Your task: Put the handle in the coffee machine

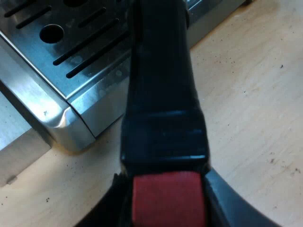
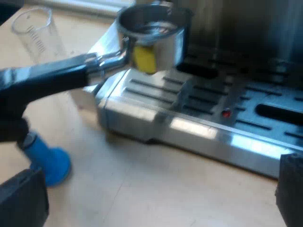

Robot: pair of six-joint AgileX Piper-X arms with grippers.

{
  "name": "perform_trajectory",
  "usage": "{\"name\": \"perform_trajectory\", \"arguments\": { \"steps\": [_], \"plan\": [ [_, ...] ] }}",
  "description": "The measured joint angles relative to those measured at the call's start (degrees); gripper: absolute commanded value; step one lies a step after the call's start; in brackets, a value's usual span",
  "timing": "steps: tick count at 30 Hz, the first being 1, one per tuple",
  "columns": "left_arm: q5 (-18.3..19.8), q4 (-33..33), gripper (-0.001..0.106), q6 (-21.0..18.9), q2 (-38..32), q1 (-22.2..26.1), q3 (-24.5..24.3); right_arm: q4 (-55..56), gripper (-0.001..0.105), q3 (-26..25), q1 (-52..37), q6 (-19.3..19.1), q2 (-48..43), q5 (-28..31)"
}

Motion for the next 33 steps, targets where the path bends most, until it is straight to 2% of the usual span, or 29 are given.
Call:
{"name": "perform_trajectory", "arguments": {
  "steps": [5, 13, 19, 23, 28, 33],
  "plan": [
    [0.0, 0.0, 0.0, 0.0, 0.0, 0.0, 0.0, -5.2, 0.105, 0.0, 0.0, 0.1, 3.7, 4.3],
    [0.0, 0.0, 0.0, 0.0, 0.0, 0.0, 0.0, -11.6, 0.105, 0.0, 0.0, 0.1, 10.8, 5.1],
    [-1.4, 0.0, 0.0, 0.2, 0.0, 0.0, 0.0, -12.6, 0.105, 0.0, 0.0, 0.2, 11.4, 5.2],
    [1.7, 0.0, 0.0, 1.1, 0.0, 0.0, 0.0, -14.4, 0.105, 0.0, 0.0, -3.1, 11.7, 5.2],
    [2.1, -0.3, 0.0, 5.5, 0.0, 0.2, 0.0, -20.9, 0.105, 0.0, 0.0, -6.5, 13.8, 8.7],
    [4.4, -2.8, 0.0, 6.1, 1.6, 3.3, 0.0, -26.4, 0.105, 0.0, 0.0, -6.7, 16.5, 14.2]
  ]
}}
